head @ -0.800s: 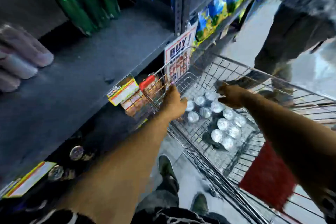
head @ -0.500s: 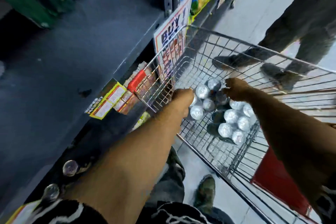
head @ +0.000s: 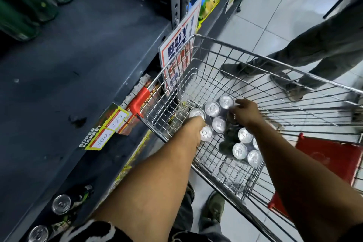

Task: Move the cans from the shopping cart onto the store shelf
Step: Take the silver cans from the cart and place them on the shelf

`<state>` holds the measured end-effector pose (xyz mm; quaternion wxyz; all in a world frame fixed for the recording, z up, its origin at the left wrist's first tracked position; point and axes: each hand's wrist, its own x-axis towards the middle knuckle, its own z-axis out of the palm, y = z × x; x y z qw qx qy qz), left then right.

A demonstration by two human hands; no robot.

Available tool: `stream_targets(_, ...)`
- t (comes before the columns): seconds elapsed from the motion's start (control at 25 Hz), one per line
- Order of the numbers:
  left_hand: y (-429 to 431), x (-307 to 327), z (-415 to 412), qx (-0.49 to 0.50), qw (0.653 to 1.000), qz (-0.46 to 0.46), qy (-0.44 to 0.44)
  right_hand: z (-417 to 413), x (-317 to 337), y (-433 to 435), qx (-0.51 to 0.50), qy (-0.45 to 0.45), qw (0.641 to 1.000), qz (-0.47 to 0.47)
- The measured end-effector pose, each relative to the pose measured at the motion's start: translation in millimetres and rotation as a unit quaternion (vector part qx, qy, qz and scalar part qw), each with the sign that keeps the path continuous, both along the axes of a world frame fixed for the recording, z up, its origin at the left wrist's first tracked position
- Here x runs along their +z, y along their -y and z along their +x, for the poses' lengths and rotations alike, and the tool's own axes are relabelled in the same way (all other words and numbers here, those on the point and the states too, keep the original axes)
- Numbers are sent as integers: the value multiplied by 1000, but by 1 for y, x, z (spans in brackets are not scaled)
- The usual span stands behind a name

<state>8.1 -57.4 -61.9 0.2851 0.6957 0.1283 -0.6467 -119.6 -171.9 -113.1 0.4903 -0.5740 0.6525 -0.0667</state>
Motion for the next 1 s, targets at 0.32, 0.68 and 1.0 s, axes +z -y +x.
stream_targets(0.32, -50, 74, -14, 40, 970, -177, 161, -16, 95, -36, -108, 195, 975, -15)
stream_targets(0.68, -116, 235, 7, 289, 808, -454, 242, 31, 310, -83, 64, 358, 925, -110)
stream_targets(1.0, -232, 253, 93, 446, 718, -382, 373, 163, 312, -169, 255, 418, 871, -40)
